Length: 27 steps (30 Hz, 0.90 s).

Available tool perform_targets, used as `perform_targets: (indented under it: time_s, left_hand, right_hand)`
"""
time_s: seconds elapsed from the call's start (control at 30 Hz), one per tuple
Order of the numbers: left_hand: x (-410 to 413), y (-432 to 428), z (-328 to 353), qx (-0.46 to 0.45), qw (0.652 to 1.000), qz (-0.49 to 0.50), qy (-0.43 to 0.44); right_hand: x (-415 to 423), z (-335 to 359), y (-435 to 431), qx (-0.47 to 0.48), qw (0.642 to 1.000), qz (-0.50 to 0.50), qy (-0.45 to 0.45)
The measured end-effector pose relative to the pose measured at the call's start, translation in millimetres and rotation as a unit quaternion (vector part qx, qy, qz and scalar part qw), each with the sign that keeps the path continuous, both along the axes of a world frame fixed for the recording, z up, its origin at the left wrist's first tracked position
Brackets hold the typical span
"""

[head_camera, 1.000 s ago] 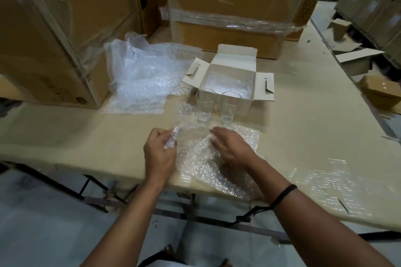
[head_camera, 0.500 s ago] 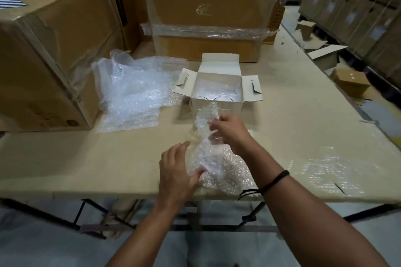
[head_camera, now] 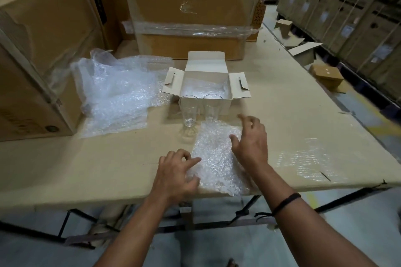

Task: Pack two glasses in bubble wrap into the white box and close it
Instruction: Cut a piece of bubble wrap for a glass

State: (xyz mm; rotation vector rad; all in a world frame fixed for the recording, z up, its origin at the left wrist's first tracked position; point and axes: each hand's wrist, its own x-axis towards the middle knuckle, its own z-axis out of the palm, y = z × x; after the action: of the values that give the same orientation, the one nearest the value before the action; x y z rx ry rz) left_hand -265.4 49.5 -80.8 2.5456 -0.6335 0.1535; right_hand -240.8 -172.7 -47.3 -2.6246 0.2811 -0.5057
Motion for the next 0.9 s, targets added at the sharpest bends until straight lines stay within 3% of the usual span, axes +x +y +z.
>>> perform_targets:
  time_s: [0.13,0.2,0.27,0.33,0.4,0.5,0.57,0.67,0.73,0.8,0.9]
  left_hand:
    - [0,4,0,-0.036,0.998,-0.015,0.04]
    - [-1,0,2,-0.059,0.994,0.081,0.041]
    - [-1,-6,9,0.023,0.98,0.188,0.057]
    - [0,-12,10,0.093,0.97,0.204,0.096]
    - [2,-16,10,0.065,0.975,0.188,0.096]
    - [5,-18,14,-0.071,0.98,0.18,0.039]
    - [6,-20,15,-0.106,0.983,0.152,-0.015]
    - [5,-24,17,-0.14,0.98,0.119,-0.081]
    - [1,-26,19,-0.169,0.975,0.139,-0.051]
    - [-2,-29,17,-0.189,0.969,0.157,0.025]
    - [-3,-38,10,-0.197,0.971,0.094,0.102]
  right_hand:
    - [3,-14,2,-0.13,0.971,0.145,0.136]
    - [5,-18,-2,-0.138,0.969,0.142,0.147]
    - [8,-17,-3,-0.143,0.971,0.134,0.138]
    - [12,-16,-1,-0.169,0.962,0.14,0.159]
    - [15,-13,2,-0.152,0.972,0.108,0.141]
    - [22,2,12,0.037,0.993,0.021,0.108]
    - [26,17,25,0.176,0.973,0.008,0.145]
    - [31,29,37,0.292,0.941,0.017,0.173]
    - [33,29,38,0.402,0.903,-0.004,0.155]
    - [32,28,34,0.529,0.838,-0.03,0.132]
    - [29,27,26,0.635,0.764,-0.057,0.104]
